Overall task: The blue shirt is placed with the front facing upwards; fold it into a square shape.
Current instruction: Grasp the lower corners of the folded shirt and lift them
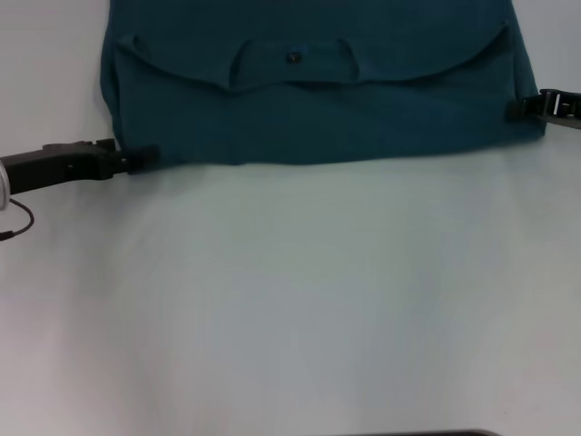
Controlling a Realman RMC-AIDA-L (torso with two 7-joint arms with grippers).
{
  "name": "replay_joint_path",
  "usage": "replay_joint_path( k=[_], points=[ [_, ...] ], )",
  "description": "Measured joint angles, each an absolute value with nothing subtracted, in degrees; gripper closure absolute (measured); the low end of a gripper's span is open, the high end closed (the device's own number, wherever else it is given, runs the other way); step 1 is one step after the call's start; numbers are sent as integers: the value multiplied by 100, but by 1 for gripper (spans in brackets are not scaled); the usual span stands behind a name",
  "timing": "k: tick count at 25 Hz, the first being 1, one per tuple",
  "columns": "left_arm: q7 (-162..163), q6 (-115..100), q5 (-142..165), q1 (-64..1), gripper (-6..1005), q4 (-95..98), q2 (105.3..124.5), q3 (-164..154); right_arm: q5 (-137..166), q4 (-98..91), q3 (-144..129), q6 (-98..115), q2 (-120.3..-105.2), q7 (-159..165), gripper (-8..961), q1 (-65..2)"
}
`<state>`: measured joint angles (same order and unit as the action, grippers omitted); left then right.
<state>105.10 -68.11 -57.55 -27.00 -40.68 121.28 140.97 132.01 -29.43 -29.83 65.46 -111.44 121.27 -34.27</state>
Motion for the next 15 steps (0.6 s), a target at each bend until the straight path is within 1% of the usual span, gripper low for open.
replay_joint_path(
  k=[15],
  points=[
    [10552, -6938, -5764, -2840, 110, -4081, 12181, 13906, 13201, -2944, -3015, 6503, -11161, 12119, 917, -3445]
  ],
)
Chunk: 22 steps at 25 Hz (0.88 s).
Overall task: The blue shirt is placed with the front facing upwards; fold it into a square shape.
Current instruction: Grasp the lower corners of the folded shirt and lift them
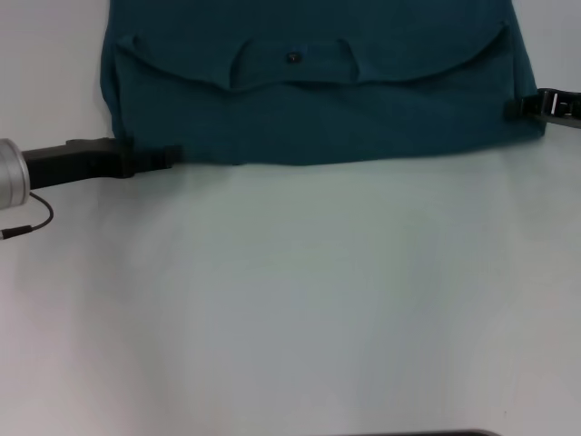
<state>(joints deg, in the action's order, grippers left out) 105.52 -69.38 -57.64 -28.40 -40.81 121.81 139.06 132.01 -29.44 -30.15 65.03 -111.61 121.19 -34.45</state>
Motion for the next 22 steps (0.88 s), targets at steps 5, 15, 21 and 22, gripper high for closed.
replay_joint_path(
  k=[5, 15, 21, 22],
  points=[
    [10555, -7059, -5759, -2918, 111, -4085, 12182, 13904, 13201, -2924, -3024, 6495, -11164, 12120, 917, -3444],
    [10557, -6825, -5717, -2905, 113, -4049, 12182, 13767, 13201, -2910, -3023, 6493, -11171, 12120, 917, -3439],
    [10559, -6802, -5644, -2894, 114, -4047, 12149, 13763, 13201, -2910, -3023, 6495, -11170, 12119, 917, -3441],
    [10561, -6802, -5635, -2893, 115, -4047, 12147, 13763, 13201, -2912, -3023, 6495, -11170, 12119, 917, -3438]
  ],
)
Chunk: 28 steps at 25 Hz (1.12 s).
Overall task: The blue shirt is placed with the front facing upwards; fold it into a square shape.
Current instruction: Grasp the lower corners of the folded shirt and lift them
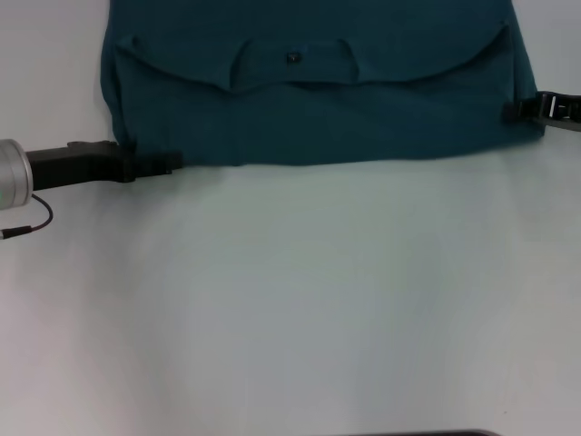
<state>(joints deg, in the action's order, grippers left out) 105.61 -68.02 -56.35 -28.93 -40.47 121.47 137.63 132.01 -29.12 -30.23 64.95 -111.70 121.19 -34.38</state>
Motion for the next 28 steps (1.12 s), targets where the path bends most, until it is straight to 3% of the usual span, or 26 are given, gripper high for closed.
replay_joint_path(
  k=[22, 28],
  points=[
    [10622, -6691, -5517, -2915, 119, -4095, 12180, 13605, 13201, -2945, -2980, 6500, -11185, 12119, 917, -3401],
    [10796, -6510, -5443, -2928, 243, -4095, 12157, 13588, 13201, -2945, -2977, 6504, -11188, 12119, 917, -3401]
  ],
)
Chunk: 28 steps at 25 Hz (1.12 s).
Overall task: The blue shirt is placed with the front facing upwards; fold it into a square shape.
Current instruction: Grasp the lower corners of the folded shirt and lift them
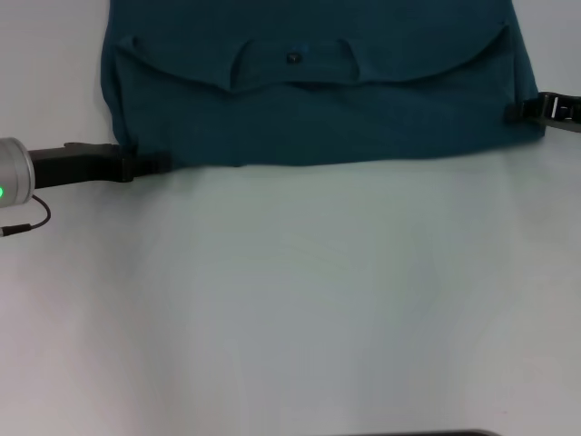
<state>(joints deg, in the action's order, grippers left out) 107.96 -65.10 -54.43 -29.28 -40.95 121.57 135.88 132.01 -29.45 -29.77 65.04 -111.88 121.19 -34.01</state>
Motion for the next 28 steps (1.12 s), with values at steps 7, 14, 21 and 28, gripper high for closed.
replay_joint_path(
  k=[7, 14, 21, 28],
  points=[
    [10800, -6485, -5443, -2949, 516, -4099, 12158, 13568, 13201, -2945, -2982, 6509, -11188, 12113, 917, -3401],
    [10802, -6473, -5444, -2980, 797, -4100, 12157, 13535, 13201, -2944, -2997, 6501, -11188, 12097, 917, -3399],
    [10815, -6755, -5449, -2859, 984, -4257, 12131, 13580, 13189, -2948, -2982, 6577, -11145, 12065, 917, -3310],
    [10914, -7151, -5460, -2610, 993, -4612, 12106, 13597, 13025, -3069, -2940, 7039, -11147, 11675, 918, -3000]
  ],
)
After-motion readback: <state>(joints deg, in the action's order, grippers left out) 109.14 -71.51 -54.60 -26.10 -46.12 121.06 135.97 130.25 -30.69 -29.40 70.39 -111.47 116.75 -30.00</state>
